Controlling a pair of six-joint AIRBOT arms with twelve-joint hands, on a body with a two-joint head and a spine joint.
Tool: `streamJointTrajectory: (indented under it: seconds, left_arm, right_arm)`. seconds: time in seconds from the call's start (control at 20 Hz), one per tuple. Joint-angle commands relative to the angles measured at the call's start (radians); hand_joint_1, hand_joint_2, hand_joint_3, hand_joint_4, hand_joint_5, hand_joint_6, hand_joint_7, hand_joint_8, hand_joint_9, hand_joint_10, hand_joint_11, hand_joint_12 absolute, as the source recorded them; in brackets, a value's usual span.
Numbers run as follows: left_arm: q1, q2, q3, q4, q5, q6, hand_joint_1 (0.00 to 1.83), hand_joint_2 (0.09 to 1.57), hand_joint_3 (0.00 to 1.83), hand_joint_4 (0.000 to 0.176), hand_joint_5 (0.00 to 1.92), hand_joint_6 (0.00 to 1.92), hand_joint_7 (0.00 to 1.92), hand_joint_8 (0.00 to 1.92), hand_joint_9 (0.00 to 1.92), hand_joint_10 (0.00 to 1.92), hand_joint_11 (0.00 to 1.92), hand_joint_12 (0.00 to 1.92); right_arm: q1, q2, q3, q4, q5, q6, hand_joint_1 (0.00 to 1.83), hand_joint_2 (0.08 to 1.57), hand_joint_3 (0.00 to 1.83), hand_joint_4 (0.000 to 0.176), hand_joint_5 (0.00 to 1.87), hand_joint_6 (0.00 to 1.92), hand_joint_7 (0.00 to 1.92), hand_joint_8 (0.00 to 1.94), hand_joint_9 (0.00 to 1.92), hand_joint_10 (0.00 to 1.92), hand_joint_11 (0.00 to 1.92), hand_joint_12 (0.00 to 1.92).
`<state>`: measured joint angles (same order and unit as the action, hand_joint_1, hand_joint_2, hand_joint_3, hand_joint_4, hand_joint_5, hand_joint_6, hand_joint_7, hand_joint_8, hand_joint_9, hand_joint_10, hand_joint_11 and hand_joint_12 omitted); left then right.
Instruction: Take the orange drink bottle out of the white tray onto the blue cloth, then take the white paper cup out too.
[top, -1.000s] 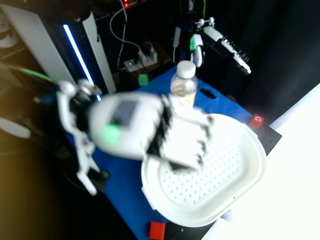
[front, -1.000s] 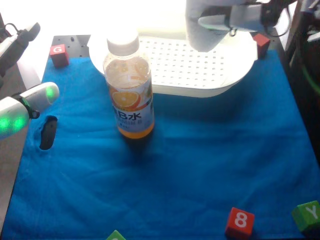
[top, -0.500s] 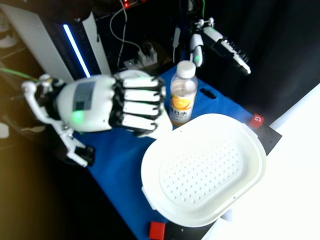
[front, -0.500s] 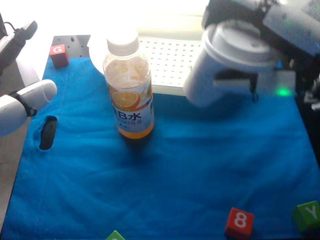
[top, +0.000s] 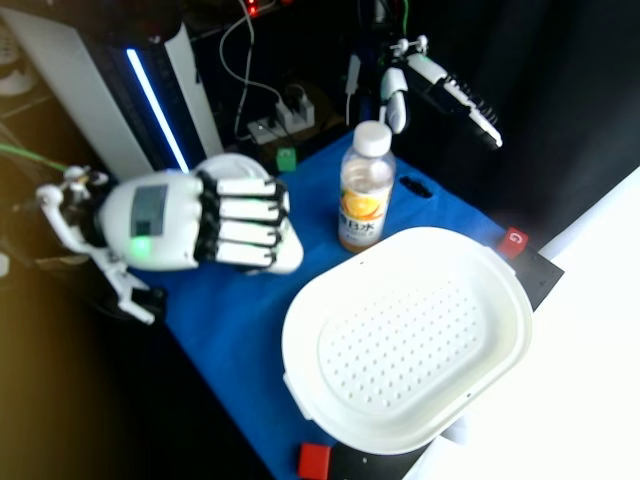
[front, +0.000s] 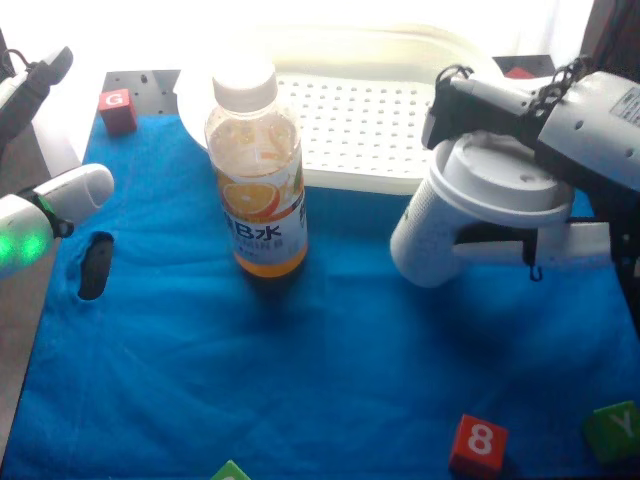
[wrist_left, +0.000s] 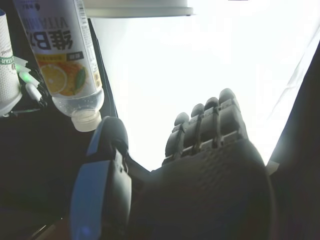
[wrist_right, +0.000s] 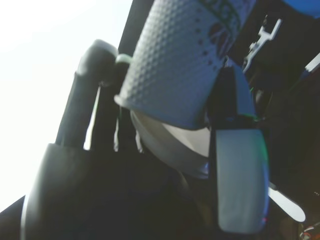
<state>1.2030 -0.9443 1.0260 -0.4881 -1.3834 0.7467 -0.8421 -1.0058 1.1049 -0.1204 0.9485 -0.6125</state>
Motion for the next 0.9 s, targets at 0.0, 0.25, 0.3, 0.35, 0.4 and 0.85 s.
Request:
streamJointTrajectory:
  seconds: [0.0, 0.25, 0.3, 0.35, 0.4, 0.85]
  left_arm:
    - [-0.002, 0.000, 0.001, 0.009, -0.129, -0.006, 0.45, 1.31, 0.00, 0.067, 0.00, 0.00, 0.00, 0.00, 0.00, 0.00, 0.00, 0.00]
    - [0.000, 0.000, 0.001, 0.007, -0.131, -0.006, 0.48, 1.29, 0.00, 0.046, 0.00, 0.00, 0.00, 0.00, 0.00, 0.00, 0.00, 0.00]
    - [0.001, 0.000, 0.001, 0.006, -0.132, -0.006, 0.47, 1.29, 0.00, 0.041, 0.00, 0.00, 0.00, 0.00, 0.00, 0.00, 0.00, 0.00]
    - [0.001, 0.000, 0.000, 0.005, -0.134, -0.006, 0.46, 1.30, 0.00, 0.038, 0.00, 0.00, 0.00, 0.00, 0.00, 0.00, 0.00, 0.00]
    - [0.002, 0.000, 0.000, 0.005, -0.134, -0.006, 0.46, 1.30, 0.00, 0.038, 0.00, 0.00, 0.00, 0.00, 0.00, 0.00, 0.00, 0.00]
    - [0.010, -0.001, -0.002, -0.004, -0.142, -0.006, 0.45, 1.31, 0.00, 0.052, 0.00, 0.00, 0.00, 0.00, 0.00, 0.00, 0.00, 0.00]
  right_arm:
    - [0.005, -0.004, 0.005, 0.015, 0.090, 0.006, 1.01, 1.18, 0.00, 0.000, 0.06, 1.62, 0.20, 1.76, 0.44, 1.92, 0.61, 1.92]
    - [0.003, -0.004, 0.016, -0.024, 0.010, 0.006, 0.87, 1.16, 0.00, 0.000, 0.00, 0.83, 0.01, 1.03, 0.03, 1.45, 0.05, 1.92]
    - [0.003, -0.004, 0.016, -0.034, 0.002, 0.006, 0.80, 1.15, 0.00, 0.000, 0.00, 0.60, 0.02, 0.69, 0.00, 1.03, 0.01, 1.79]
    - [0.003, -0.004, 0.015, -0.041, -0.002, 0.006, 0.75, 1.14, 0.00, 0.000, 0.00, 0.41, 0.03, 0.40, 0.00, 0.71, 0.00, 1.61]
    - [0.003, -0.005, 0.015, -0.043, -0.002, 0.006, 0.74, 1.14, 0.00, 0.000, 0.00, 0.36, 0.07, 0.25, 0.00, 0.62, 0.00, 1.52]
    - [0.003, 0.003, 0.000, -0.045, -0.001, 0.006, 0.57, 1.09, 0.00, 0.020, 0.00, 0.00, 0.00, 0.00, 0.00, 0.00, 0.00, 0.07]
